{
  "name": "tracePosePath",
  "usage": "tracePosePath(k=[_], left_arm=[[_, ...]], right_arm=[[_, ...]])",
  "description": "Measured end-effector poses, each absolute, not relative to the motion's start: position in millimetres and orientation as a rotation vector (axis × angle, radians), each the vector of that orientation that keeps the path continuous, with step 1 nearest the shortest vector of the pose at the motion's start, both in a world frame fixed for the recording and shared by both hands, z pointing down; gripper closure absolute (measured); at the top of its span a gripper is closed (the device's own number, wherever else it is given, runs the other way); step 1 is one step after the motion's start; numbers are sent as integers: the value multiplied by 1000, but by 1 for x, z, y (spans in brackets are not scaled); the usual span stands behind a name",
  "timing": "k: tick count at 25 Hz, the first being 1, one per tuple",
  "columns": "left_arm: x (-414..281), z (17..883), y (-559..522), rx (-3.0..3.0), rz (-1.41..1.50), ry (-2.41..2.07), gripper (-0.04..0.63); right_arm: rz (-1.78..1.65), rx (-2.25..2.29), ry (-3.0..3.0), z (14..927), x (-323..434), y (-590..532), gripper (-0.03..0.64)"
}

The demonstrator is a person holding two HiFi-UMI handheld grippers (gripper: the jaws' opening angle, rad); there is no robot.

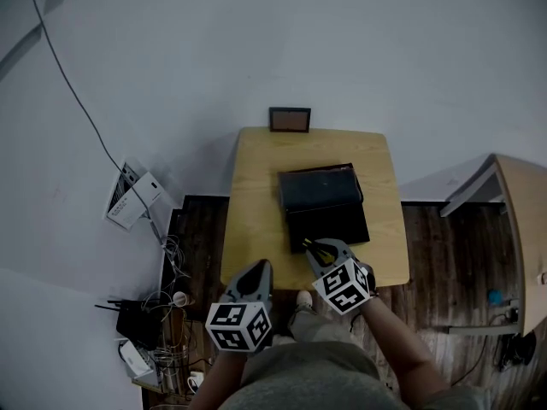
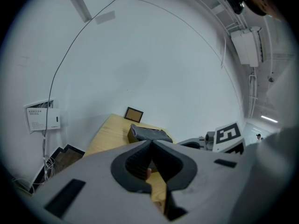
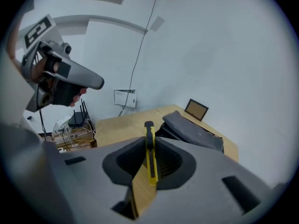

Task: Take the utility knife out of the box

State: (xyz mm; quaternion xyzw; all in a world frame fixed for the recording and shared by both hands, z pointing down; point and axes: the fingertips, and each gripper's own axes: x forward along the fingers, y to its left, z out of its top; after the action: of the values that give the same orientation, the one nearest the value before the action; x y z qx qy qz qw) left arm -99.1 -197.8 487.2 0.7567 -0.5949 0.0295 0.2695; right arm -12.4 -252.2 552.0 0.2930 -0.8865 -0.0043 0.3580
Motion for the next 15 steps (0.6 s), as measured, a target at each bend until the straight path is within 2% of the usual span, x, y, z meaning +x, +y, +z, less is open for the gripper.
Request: tracePosePath(k=[15], left_arm=[[-85, 470, -130, 2129, 58, -1539, 591]], right_arm=[[27, 1035, -2438, 481, -6, -172, 565]])
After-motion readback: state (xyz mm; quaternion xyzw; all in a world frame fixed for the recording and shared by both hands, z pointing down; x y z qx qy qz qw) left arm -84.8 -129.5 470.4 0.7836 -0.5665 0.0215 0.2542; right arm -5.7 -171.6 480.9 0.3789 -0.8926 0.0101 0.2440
